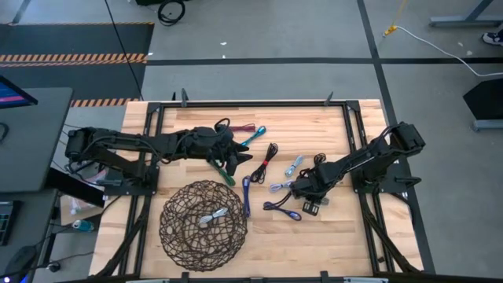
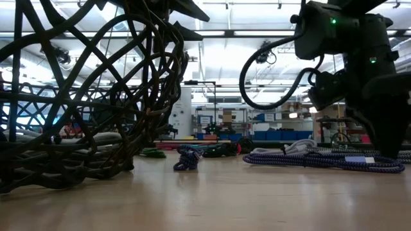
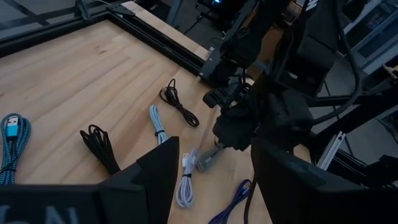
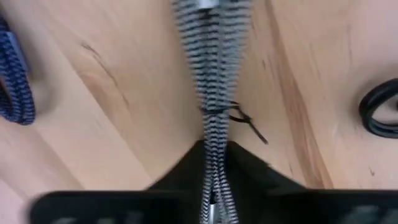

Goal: Pick and place USB-C Cables
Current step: Put the black and white charger cable into the wire basket

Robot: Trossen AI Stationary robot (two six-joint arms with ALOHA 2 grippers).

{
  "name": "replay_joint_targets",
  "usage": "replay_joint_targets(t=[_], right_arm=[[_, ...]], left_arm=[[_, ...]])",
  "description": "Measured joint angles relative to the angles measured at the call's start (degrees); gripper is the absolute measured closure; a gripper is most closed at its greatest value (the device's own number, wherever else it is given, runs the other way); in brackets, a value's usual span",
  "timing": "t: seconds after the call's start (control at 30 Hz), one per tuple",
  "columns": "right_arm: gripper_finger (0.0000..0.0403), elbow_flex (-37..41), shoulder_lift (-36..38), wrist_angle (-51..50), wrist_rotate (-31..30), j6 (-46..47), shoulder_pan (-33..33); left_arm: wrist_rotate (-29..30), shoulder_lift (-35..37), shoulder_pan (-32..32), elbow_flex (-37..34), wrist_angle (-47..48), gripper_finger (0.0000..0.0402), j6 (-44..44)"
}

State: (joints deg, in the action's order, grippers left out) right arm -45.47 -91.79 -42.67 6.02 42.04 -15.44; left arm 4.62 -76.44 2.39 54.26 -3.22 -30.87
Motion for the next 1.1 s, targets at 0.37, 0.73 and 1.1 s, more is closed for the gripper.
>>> replay_joint_targets(t=[0.37, 0.73, 1.1], right_arm=[[0.0383, -5.8, 2.5, 1.0, 1.0, 1.5, -0.4], [0.0383, -26.5, 13.7, -0.8, -17.2, -6.9, 0.7], [0.0383, -34.0, 15.8, 0.7, -22.9, -18.7, 4.4]], left_arm=[[-1.3, 0.0, 0.0, 0.0, -0.1, 0.0193, -1.2], [-2.8, 0.0, 0.0, 0.0, -9.3, 0.0193, -1.5], [-9.9, 0.0, -0.8, 0.0, -28.8, 0.0184, 1.0]])
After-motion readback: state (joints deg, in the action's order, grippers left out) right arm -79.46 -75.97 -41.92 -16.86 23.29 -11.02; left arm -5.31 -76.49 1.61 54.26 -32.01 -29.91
